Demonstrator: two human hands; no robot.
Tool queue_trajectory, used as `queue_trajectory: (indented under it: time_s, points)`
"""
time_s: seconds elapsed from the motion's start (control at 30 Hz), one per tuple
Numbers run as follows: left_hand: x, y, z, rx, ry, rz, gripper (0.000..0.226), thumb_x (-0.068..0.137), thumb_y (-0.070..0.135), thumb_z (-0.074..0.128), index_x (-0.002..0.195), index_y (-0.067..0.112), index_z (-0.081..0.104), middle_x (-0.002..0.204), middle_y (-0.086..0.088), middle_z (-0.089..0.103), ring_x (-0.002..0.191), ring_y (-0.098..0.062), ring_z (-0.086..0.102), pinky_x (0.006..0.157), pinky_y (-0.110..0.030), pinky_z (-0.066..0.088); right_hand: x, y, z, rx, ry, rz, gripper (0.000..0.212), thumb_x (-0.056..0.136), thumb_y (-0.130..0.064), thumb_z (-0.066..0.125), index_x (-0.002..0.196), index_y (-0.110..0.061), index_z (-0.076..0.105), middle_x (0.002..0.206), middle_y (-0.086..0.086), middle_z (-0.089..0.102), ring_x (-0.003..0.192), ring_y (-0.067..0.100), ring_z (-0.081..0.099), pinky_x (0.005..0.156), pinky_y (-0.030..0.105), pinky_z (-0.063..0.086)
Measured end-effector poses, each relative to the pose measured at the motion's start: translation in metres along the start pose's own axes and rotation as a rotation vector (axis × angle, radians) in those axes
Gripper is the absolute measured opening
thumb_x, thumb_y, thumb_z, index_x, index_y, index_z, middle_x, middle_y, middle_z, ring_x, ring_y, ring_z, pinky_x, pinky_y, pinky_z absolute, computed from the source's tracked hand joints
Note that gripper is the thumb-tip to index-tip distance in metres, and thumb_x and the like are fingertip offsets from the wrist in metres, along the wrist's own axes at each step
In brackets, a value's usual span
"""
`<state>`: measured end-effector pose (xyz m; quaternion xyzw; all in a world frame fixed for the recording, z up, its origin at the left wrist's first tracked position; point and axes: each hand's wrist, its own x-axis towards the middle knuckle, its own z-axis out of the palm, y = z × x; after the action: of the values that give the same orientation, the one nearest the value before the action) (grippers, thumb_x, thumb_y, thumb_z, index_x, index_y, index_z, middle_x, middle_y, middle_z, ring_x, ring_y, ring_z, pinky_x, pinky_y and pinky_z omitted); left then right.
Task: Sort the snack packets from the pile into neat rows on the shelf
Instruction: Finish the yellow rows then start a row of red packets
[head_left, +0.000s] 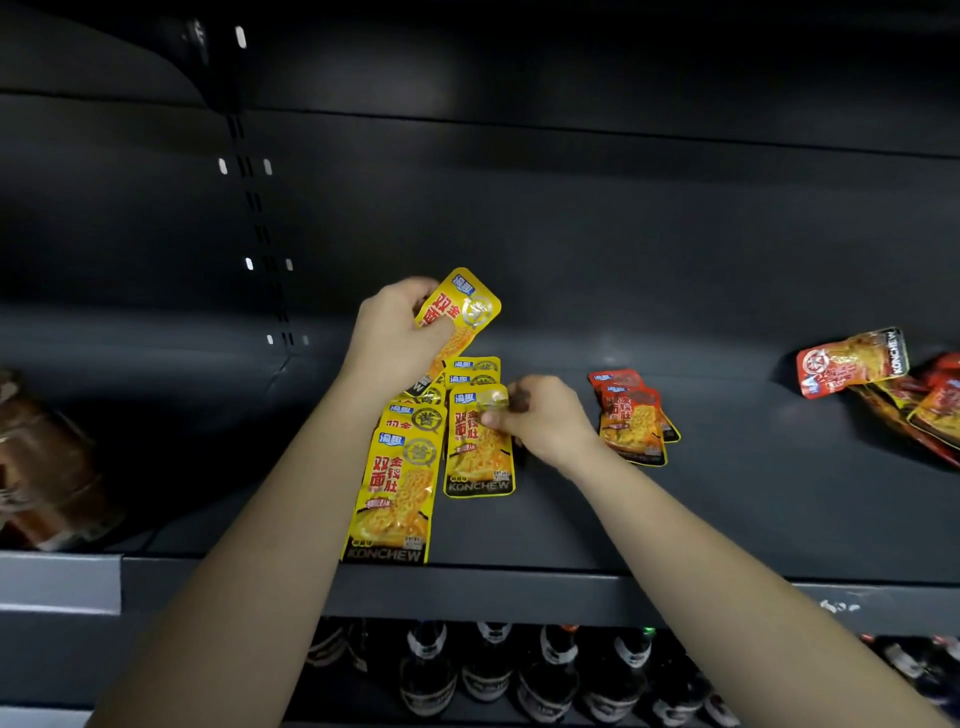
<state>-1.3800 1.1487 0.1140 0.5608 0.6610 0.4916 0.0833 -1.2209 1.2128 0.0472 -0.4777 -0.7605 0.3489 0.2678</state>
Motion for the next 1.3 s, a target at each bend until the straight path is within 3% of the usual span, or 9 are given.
queue_trajectory:
  time_s: [0.17,0.27,0.43,0.57,0.7,1.03,1.17,1.3]
  points:
    - [0.000,0.000,0.004,0.005,-0.015,-0.014,0.019,0.088,0.017,0.060,0.106,0.020,0.065,0.091,0.000,0.070,0.083,-0.016,0.067,0.078,-0.042,0.057,-0.004,-0.003,-0.001,-0.166,-0.009,-0.009,0.028,0.078,-0.035,0.077,0.091,-0.014,0.063,0.086,-0.003,0.059,0.082,0.017,0.057,0.068,0.025,0.036]
    - [0.001,0.001,0.005,0.006,-0.004,-0.009,0.018,0.087,0.016,0.060,0.104,0.018,0.066,0.090,-0.002,0.070,0.084,-0.019,0.067,0.078,-0.044,0.056,-0.003,-0.005,-0.001,-0.198,-0.020,-0.008,0.035,0.079,-0.036,0.077,0.098,-0.012,0.061,0.088,-0.003,0.057,0.083,0.017,0.054,0.069,0.026,0.037]
    - [0.000,0.007,0.007,-0.005,-0.015,0.005,0.018,0.087,0.015,0.060,0.104,0.018,0.066,0.090,-0.003,0.071,0.083,-0.019,0.067,0.077,-0.042,0.057,-0.002,-0.001,-0.002,-0.165,0.006,-0.010,0.045,0.076,-0.036,0.079,0.093,-0.013,0.044,0.084,-0.004,0.053,0.079,0.019,0.052,0.065,0.029,0.036]
    - [-0.002,0.007,0.008,0.001,-0.034,0.019,0.016,0.087,0.016,0.060,0.102,0.019,0.065,0.090,-0.002,0.070,0.083,-0.018,0.067,0.077,-0.042,0.056,-0.003,0.003,-0.006,-0.145,0.049,-0.069,0.033,0.088,-0.039,0.065,0.094,-0.013,0.044,0.088,0.001,0.055,0.080,0.022,0.052,0.065,0.029,0.034]
    - [-0.006,0.005,0.008,0.014,-0.057,0.028,0.015,0.087,0.015,0.060,0.100,0.018,0.066,0.088,-0.001,0.070,0.082,-0.019,0.067,0.076,-0.044,0.056,0.001,0.014,-0.013,-0.389,0.118,-0.154,0.015,0.091,-0.023,0.059,0.099,-0.012,0.052,0.098,0.013,0.063,0.094,0.035,0.059,0.072,0.036,0.045]
    - [-0.022,0.017,-0.007,0.134,-0.253,0.079,0.030,0.084,0.014,0.062,0.108,0.031,0.062,0.086,0.009,0.068,0.083,-0.009,0.066,0.082,-0.042,0.055,0.001,0.027,-0.021,-0.488,0.151,-0.200,0.016,0.082,-0.015,0.060,0.098,-0.013,0.061,0.105,0.014,0.061,0.100,0.035,0.056,0.074,0.033,0.043]
    - [-0.041,0.016,-0.001,0.030,-0.251,0.009,0.055,0.082,0.013,0.063,0.129,0.035,0.046,0.085,0.004,0.067,0.082,-0.022,0.067,0.081,-0.044,0.053,-0.001,0.030,-0.023,-0.472,0.150,-0.173,0.018,0.084,-0.016,0.059,0.102,-0.013,0.060,0.108,0.013,0.060,0.102,0.033,0.055,0.076,0.033,0.046]
    - [-0.056,0.007,0.010,-0.058,-0.281,-0.065,0.058,0.082,0.013,0.062,0.129,0.040,0.042,0.074,-0.009,0.054,0.066,-0.032,0.054,0.063,-0.044,0.047,-0.002,0.029,-0.023,-0.471,0.161,-0.168,0.019,0.084,-0.017,0.060,0.102,-0.012,0.060,0.107,0.014,0.060,0.100,0.034,0.056,0.073,0.034,0.046]
